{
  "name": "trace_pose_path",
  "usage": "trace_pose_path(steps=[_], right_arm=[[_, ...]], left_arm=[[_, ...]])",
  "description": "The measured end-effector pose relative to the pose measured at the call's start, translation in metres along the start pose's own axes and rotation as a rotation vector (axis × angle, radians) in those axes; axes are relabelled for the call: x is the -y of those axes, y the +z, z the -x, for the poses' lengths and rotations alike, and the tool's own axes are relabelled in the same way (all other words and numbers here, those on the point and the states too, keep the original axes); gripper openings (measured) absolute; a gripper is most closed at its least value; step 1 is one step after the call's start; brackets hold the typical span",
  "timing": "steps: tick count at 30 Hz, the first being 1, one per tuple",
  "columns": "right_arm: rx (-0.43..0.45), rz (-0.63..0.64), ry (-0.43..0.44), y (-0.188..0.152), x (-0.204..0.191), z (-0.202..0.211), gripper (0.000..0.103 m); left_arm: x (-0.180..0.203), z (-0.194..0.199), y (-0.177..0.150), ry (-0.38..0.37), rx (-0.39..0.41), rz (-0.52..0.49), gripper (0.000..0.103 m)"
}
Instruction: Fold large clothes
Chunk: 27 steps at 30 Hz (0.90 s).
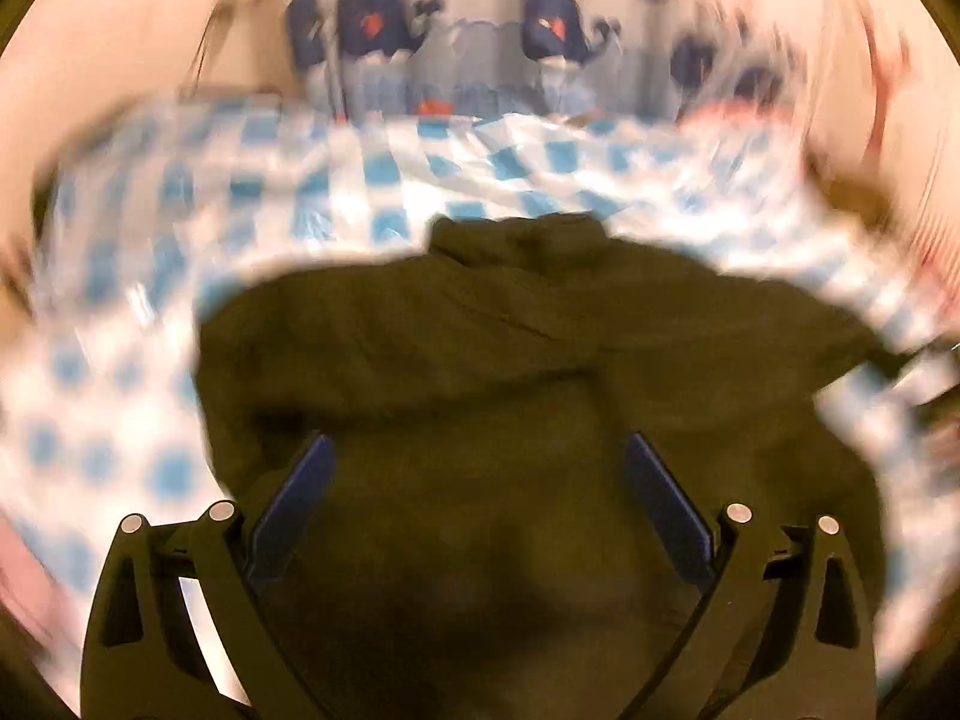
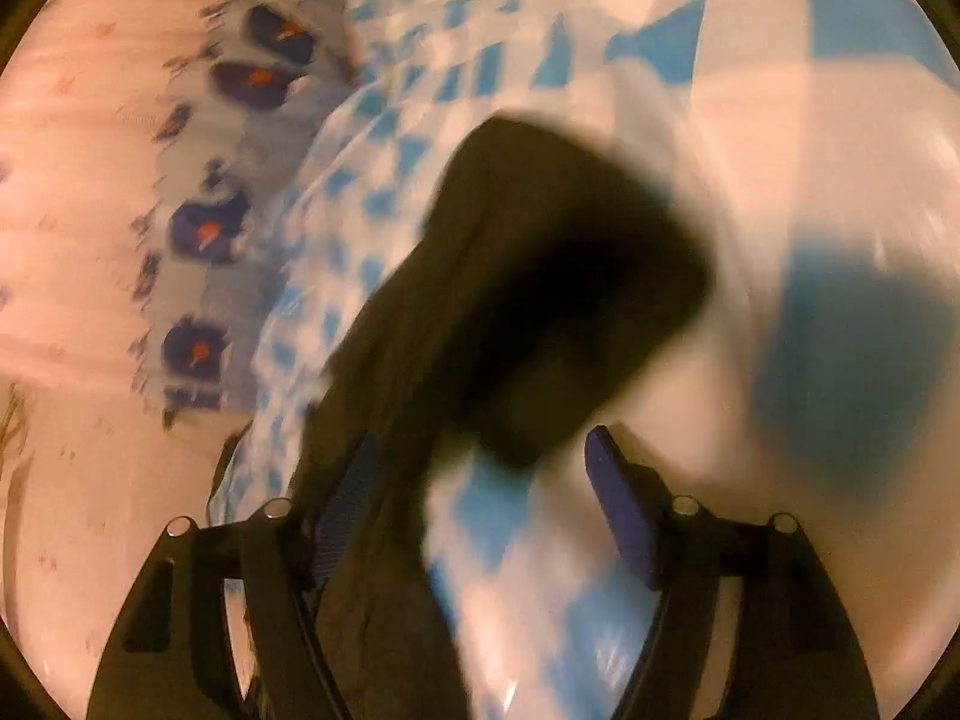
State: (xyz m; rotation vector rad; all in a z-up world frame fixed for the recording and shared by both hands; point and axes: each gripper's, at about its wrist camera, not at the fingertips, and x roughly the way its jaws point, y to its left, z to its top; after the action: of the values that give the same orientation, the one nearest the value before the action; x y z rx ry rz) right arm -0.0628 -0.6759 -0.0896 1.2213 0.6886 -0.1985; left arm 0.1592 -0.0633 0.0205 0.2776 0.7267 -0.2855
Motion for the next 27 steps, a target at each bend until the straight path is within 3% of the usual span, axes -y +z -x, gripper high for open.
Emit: trace_pose_path(steps=[1,3,6,9,12,15,18,19,20,21,22,23,27], right_arm=[[0.005,0.046,0.001,-0.021,-0.01,0.01,0.075],[0.004,0.141,0.033,-0.058,-0.036,0.012,0.076],[-0.064,0.327,0.118,-0.096,-0.101,-0.023,0.078],[-0.158,0.535,0.194,-0.139,-0.157,-0.065,0.081],[-0.3,0.6,0.28,-0.176,-0.181,-0.114,0.082],[-0.39,0.629,0.248,-0.204,-0.176,-0.148,0.082],[-0.436,0.639,0.187,-0.218,-0.156,-0.164,0.082],[-0.441,0.631,0.182,-0.22,-0.152,-0.165,0.082],[-0.444,0.613,0.183,-0.22,-0.145,-0.165,0.082],[-0.448,0.601,0.184,-0.22,-0.141,-0.166,0.082],[-0.45,0.594,0.185,-0.221,-0.138,-0.167,0.082],[-0.451,0.591,0.185,-0.221,-0.135,-0.166,0.082],[-0.446,0.624,0.171,-0.226,-0.132,-0.161,0.082]], left_arm=[[0.015,-0.012,0.005,0.072,0.028,-0.126,0.093],[0.04,-0.038,0.009,0.107,0.037,-0.307,0.093],[0.06,-0.075,0.018,0.071,-0.007,-0.414,0.093],[0.069,-0.106,0.023,0.095,-0.051,-0.473,0.093],[0.073,-0.133,0.023,0.098,-0.1,-0.53,0.093],[0.074,-0.16,0.024,0.132,-0.155,-0.565,0.093],[0.062,-0.182,0.032,0.188,-0.201,-0.505,0.093],[0.056,-0.185,0.036,0.215,-0.204,-0.471,0.082],[0.049,-0.189,0.039,0.226,-0.21,-0.432,0.049],[0.037,-0.194,0.041,0.237,-0.237,-0.356,0.037],[0.027,-0.195,0.043,0.257,-0.24,-0.3,0.017],[0.012,-0.194,0.044,0.261,-0.234,-0.237,0.011],[-0.055,-0.16,0.048,0.35,-0.143,-0.046,0.009]])
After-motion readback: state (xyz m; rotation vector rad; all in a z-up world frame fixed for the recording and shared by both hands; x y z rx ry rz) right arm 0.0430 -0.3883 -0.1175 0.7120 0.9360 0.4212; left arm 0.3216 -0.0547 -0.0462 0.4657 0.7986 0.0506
